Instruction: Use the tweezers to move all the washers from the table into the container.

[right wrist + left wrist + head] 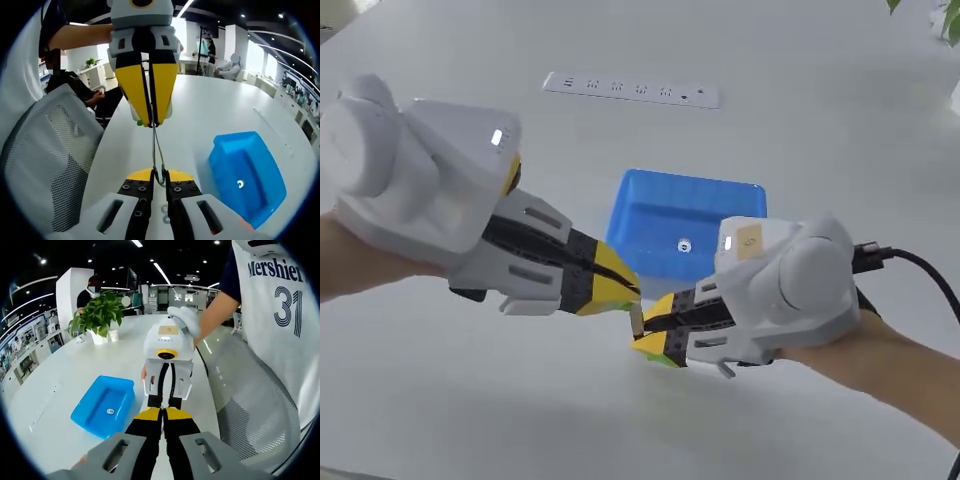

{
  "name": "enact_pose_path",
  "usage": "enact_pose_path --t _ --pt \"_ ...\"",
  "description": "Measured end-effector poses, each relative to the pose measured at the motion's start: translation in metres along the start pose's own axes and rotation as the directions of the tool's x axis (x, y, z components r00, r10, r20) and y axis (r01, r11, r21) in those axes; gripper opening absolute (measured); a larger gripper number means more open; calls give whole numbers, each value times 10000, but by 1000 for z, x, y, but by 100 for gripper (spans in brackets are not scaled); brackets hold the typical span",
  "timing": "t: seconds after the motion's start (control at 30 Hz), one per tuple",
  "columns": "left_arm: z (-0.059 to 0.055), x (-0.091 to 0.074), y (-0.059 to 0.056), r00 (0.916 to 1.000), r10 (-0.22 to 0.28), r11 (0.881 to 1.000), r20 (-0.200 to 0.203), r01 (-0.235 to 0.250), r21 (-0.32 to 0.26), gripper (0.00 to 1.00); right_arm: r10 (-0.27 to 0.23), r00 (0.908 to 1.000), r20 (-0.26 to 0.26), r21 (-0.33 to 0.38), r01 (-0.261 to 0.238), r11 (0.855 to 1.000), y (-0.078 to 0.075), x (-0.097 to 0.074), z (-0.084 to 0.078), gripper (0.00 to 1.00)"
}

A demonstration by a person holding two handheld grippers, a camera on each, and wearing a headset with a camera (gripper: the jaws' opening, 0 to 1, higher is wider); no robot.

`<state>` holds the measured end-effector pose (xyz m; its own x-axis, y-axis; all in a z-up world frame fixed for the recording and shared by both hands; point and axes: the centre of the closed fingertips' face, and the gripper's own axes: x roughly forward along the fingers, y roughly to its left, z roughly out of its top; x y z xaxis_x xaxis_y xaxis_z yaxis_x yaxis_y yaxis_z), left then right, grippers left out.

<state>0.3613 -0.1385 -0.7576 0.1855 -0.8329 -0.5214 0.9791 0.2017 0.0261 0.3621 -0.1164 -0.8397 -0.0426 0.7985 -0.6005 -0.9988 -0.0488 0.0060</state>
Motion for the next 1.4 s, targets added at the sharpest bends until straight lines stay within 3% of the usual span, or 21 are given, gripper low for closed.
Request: enact_pose_path --t 0.43,0.87,1.1,1.4 --pt "34 -11 22 9979 440 9966 480 -472 668 5 -961 9947 375 -344 974 9947 -29 -28 26 10" --pt "60 -14 46 9981 229 9919 581 -299 1237 5 -1534 9853 756 -534 1576 9861 -59 -47 43 10" --pt "63 -9 65 9987 102 9883 504 -177 1512 5 -1757 9819 701 -594 1799 9819 -79 -52 41 10" --pt "57 6 88 9998 -113 9842 168 82 1767 5 -1908 9796 631 -407 1935 9802 -104 -47 31 10"
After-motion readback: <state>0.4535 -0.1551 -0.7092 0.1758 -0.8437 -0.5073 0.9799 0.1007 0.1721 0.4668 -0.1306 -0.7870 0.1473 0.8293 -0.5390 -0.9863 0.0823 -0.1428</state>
